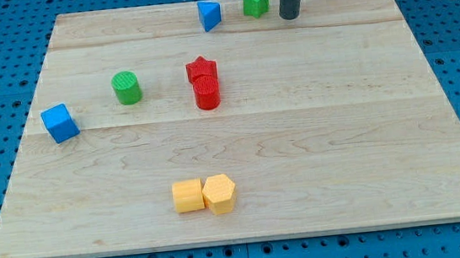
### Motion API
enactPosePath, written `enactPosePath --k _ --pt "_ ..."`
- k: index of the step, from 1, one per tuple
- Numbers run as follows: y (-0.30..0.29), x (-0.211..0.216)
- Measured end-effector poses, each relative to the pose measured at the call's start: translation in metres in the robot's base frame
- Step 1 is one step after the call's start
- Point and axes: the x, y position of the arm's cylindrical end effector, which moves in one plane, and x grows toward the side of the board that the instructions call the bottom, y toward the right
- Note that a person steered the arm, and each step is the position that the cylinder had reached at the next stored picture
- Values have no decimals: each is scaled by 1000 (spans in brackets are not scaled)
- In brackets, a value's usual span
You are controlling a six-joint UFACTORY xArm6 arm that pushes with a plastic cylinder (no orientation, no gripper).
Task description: Move the red circle slightly towards right side
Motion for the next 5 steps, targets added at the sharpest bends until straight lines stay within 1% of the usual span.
enactPosePath --k 2,3,4,5 --pt "-3 30" --pt "-39 51" --pt "-104 32" --pt "-184 49"
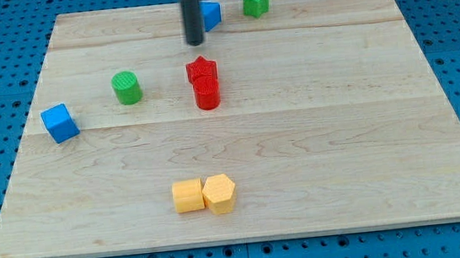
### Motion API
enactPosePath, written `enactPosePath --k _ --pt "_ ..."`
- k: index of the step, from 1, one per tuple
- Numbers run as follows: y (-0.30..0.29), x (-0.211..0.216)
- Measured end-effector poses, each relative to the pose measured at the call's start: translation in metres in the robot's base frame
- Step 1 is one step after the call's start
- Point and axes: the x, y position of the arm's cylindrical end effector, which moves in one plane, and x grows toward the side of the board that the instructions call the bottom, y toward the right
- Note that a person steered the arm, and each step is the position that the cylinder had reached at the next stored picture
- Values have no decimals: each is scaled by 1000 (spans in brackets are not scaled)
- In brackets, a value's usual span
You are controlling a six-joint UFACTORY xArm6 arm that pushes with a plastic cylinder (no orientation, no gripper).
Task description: Move the red circle slightly towards right side
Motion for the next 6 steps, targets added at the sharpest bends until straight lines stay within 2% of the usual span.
enactPosePath --k 1,2,6 --pt "-11 46" --pt "19 90" --pt "29 133"
